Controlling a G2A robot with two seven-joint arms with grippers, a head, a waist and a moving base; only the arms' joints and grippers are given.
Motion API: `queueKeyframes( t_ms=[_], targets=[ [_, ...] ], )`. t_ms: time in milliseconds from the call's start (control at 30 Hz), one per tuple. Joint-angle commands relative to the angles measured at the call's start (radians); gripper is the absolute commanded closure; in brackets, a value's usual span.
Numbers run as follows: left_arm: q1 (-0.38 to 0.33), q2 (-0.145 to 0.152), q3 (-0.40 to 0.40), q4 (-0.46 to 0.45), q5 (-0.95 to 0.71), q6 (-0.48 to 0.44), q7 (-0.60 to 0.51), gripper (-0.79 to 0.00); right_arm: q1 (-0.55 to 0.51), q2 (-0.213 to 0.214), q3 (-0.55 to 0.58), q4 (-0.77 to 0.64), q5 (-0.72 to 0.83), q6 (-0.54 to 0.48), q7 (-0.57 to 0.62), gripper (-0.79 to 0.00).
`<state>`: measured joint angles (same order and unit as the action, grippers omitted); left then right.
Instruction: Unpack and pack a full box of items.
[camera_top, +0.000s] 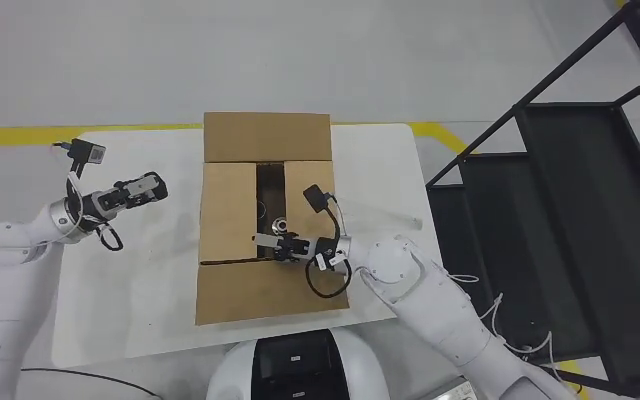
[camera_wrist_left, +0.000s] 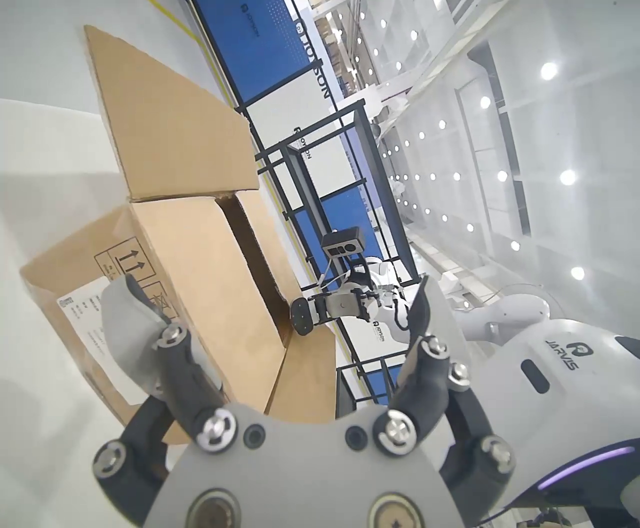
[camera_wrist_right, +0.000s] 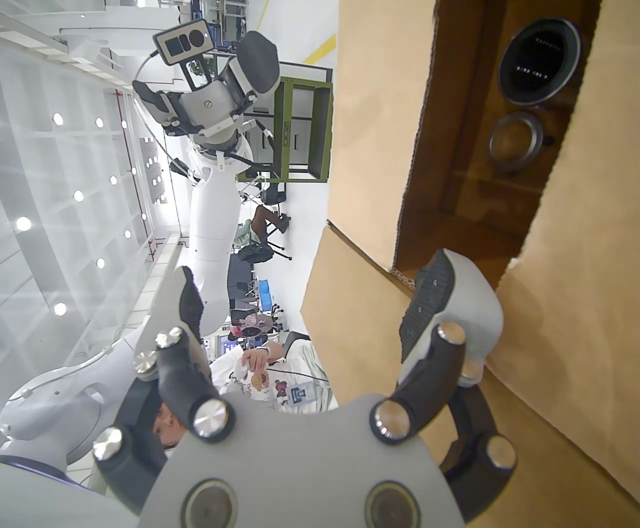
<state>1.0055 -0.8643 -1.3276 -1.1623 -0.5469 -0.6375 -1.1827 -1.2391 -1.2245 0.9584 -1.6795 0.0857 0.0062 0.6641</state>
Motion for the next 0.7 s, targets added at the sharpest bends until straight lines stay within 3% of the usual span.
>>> queueKeyframes(
  t_ms=[0, 133, 367, 467, 667],
  targets=[
    [0.006, 0.0, 0.003, -0.01, 0.02, 0.008, 0.006, -0.785, 0.0, 0.0, 0.0, 0.0, 0.0, 0.0, 0.0, -0.785],
    [0.027, 0.012, 0.014, -0.14, -0.011, 0.06, -0.061, -0.785, -0.002, 0.0, -0.002, -0.005, -0.025, 0.006, -0.023, -0.785],
    [0.099, 0.081, -0.027, -0.311, 0.032, 0.155, -0.156, -0.785, 0.08, -0.022, -0.07, 0.03, -0.099, 0.052, -0.08, -0.785],
    [0.116, 0.114, -0.018, -0.343, 0.094, 0.15, -0.151, -0.785, 0.128, -0.041, -0.12, 0.087, -0.115, 0.075, -0.115, -0.785],
    [0.12, 0.163, 0.025, -0.342, 0.064, 0.098, -0.099, -0.785, 0.203, -0.087, -0.203, 0.203, -0.065, 0.075, -0.172, -0.785]
  ],
)
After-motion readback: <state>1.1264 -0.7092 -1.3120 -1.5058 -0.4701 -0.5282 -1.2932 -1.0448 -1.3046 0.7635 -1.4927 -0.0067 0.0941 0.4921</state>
